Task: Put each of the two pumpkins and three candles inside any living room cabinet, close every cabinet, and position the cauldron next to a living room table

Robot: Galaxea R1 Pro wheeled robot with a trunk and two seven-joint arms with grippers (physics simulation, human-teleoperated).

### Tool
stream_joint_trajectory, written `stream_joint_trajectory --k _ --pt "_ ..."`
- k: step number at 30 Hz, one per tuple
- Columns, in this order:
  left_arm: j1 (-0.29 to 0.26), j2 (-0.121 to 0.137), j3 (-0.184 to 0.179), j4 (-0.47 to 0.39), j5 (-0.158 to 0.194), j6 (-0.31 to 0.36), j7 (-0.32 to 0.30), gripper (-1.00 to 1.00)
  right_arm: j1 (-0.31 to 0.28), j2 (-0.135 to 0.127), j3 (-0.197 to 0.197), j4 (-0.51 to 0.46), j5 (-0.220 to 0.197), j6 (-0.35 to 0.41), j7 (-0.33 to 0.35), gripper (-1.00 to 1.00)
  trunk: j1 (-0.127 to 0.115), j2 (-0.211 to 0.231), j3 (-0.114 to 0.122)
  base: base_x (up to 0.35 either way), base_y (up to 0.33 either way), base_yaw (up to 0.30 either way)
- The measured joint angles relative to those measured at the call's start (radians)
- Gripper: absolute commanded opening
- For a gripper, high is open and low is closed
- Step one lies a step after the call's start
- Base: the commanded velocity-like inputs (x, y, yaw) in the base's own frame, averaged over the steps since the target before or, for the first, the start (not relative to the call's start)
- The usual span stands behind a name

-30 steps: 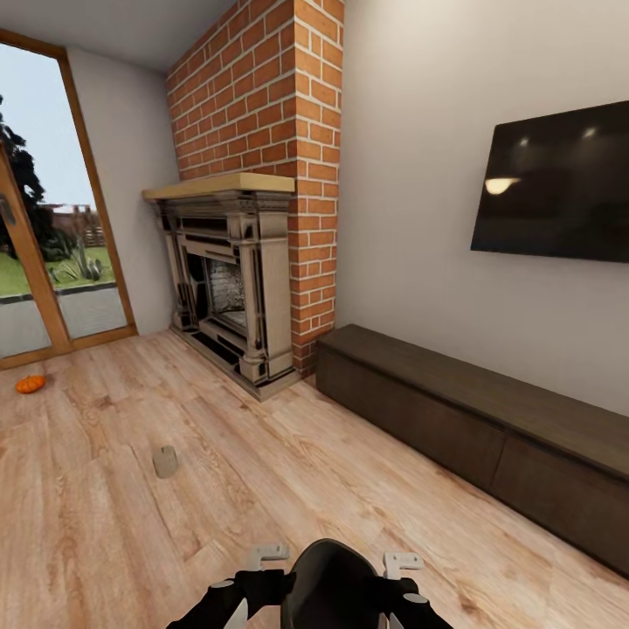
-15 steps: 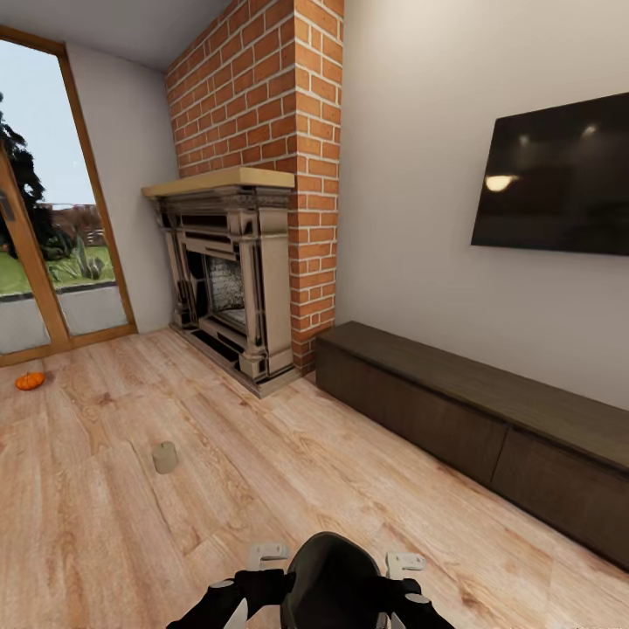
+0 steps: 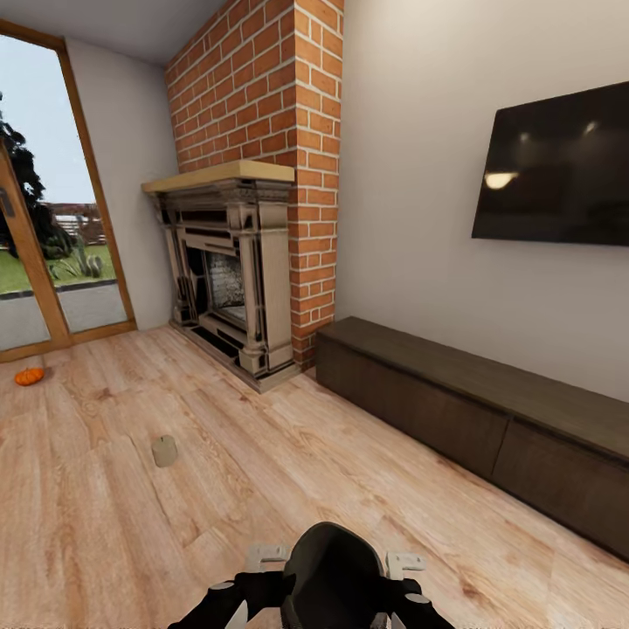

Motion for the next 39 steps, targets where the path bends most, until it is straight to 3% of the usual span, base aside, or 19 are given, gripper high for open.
stream_joint_trajectory --k 4,39 --pt "0.0 -0.001 0.0 0.0 0.0 0.0 0.0 1.0 0.0 0.0 0.001 0.0 0.0 -0.001 0.0 1.0 0.015 -0.028 -0.013 0.0 0.0 0.0" --pt "0.0 -0.001 0.0 0.0 0.0 0.001 0.0 1.0 0.0 0.001 0.003 0.0 0.001 -0.001 0.001 1.0 0.015 -0.028 -0.013 0.016 -0.051 0.0"
